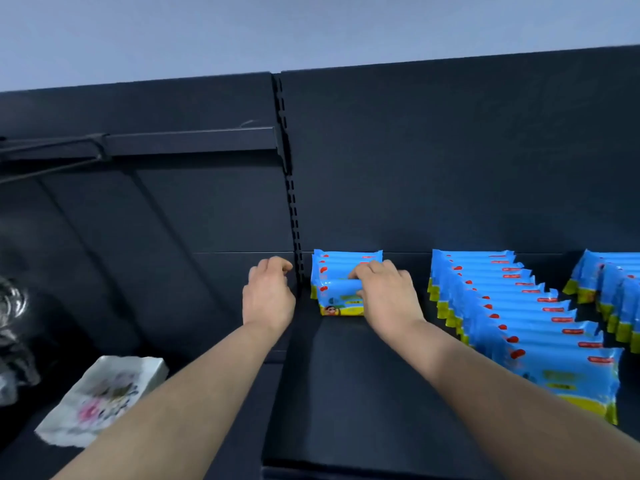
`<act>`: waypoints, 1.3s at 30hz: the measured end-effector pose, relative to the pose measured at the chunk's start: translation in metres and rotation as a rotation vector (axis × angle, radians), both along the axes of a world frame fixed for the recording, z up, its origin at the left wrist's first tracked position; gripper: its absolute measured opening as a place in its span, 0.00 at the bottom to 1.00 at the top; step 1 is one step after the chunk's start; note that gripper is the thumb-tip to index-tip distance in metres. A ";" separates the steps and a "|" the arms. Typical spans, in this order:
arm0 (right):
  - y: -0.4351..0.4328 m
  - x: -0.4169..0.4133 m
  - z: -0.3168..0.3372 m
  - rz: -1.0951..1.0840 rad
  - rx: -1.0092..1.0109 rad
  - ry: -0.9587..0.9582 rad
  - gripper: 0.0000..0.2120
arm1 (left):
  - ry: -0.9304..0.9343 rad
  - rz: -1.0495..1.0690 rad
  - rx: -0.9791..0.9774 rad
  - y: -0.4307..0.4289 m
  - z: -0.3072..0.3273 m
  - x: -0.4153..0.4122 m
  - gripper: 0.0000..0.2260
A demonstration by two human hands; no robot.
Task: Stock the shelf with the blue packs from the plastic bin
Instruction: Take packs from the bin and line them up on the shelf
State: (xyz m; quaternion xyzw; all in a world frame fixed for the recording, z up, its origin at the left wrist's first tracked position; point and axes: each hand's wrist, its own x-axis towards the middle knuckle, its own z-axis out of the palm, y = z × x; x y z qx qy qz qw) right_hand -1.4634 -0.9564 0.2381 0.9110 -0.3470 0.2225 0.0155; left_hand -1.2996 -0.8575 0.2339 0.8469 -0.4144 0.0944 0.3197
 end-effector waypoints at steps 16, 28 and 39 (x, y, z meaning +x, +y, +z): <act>-0.006 0.028 -0.016 -0.139 0.160 -0.093 0.26 | 0.339 -0.131 0.340 -0.006 -0.007 -0.010 0.31; 0.000 0.014 -0.008 -0.078 0.082 -0.028 0.23 | 0.325 -0.075 0.344 -0.002 -0.011 -0.016 0.28; 0.101 -0.024 -0.016 0.414 0.004 0.063 0.15 | 0.092 0.171 0.391 0.134 -0.010 -0.076 0.21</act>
